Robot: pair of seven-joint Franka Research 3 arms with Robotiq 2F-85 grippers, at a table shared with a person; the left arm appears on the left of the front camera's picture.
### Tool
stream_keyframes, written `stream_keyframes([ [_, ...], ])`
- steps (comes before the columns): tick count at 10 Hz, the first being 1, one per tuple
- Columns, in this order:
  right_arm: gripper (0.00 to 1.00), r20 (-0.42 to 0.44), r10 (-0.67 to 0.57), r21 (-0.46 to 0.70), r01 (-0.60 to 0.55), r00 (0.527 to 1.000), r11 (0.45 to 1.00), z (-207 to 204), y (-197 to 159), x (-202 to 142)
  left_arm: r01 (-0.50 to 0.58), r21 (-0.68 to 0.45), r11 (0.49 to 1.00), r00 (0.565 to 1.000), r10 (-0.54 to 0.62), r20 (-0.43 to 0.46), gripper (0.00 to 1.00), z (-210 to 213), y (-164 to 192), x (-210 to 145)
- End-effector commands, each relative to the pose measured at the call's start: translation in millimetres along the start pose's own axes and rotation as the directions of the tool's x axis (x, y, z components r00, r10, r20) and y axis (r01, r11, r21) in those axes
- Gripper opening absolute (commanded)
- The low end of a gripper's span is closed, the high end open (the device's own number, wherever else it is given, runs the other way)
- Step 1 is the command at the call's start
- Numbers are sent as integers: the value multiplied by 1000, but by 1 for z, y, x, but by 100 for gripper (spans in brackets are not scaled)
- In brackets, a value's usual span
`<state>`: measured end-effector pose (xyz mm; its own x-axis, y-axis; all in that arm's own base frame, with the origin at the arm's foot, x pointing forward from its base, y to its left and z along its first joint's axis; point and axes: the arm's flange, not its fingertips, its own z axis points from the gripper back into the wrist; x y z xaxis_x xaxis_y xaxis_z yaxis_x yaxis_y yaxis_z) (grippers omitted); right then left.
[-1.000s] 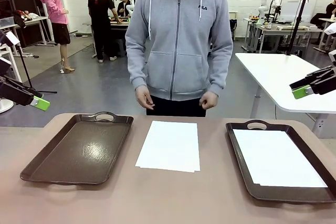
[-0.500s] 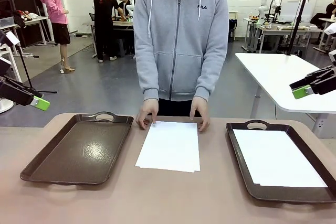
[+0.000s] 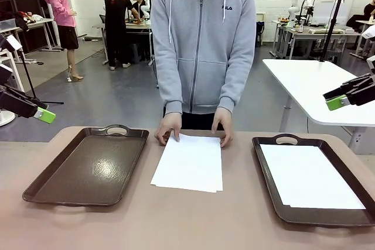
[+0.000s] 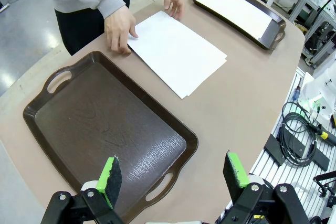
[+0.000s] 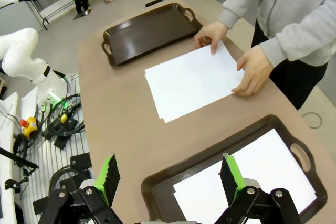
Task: Sort the A4 documents.
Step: Receive the A4 Paper.
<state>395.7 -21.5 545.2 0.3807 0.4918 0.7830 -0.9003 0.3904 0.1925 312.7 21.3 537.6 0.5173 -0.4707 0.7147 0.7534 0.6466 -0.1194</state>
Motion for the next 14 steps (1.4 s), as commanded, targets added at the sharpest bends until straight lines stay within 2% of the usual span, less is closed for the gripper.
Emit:
stream_keyframes([
  [1, 100, 4, 3, 4, -3, 1000, 1000, -2, 2, -1, 19, -16, 1000, 1000, -18, 15, 100, -1, 2, -1],
  [14, 100, 4, 3, 4, -3, 1000, 1000, -2, 2, -1, 19, -16, 1000, 1000, -18, 15, 100, -1, 2, -1],
])
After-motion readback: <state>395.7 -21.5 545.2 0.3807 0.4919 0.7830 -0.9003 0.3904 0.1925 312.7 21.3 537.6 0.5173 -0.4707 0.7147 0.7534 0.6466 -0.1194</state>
